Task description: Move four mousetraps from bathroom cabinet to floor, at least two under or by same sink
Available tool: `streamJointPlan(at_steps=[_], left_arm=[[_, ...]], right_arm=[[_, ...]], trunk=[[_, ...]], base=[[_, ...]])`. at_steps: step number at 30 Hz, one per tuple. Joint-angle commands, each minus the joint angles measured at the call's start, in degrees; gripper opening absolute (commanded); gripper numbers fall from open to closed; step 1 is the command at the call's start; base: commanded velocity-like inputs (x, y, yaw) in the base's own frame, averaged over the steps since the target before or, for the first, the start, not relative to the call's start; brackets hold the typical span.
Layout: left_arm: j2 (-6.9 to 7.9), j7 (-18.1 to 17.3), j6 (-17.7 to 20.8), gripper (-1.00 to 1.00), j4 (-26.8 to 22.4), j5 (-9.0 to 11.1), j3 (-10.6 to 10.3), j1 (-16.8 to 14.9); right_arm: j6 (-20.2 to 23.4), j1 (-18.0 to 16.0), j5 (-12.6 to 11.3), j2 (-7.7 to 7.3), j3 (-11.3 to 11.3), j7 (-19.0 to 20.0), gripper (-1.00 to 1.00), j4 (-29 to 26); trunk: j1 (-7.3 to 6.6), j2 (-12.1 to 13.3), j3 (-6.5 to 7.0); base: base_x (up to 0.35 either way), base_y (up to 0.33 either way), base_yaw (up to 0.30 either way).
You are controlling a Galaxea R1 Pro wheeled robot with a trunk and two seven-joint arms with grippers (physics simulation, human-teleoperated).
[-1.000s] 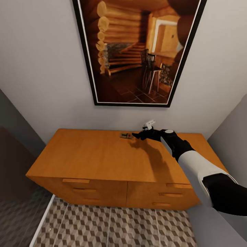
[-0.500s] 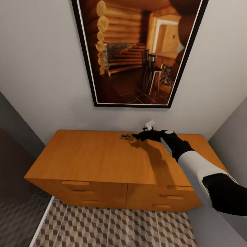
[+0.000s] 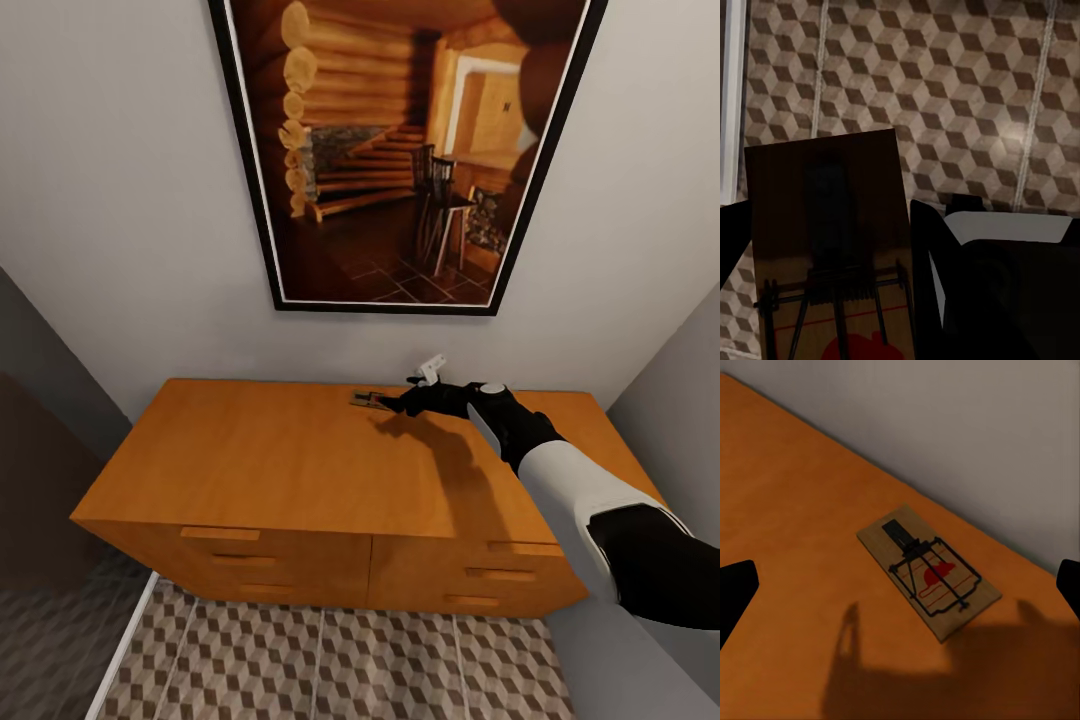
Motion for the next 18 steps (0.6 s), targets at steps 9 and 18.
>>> streamJointPlan(at_steps=[9,18], left_arm=[[-0.03,0.26,-0.16,-1.0,0.08,-0.12,-0.39,-0.03],[-0.03,0.27,-0.15,-1.0,0.08,-0.12,-0.38,-0.03]], right_arm=[[0.26,-0.05,-0.07,0.11,0.19,0.65,1.0,0.14],[-3.1,-0.04,0.09,0.0,0.19,6.06,1.0,2.07]], trunk=[[0.03,-0.1,-0.09],[0.03,-0.1,-0.09]], base=[[0.0,0.0,0.0],[0.0,0.0,0.0]])
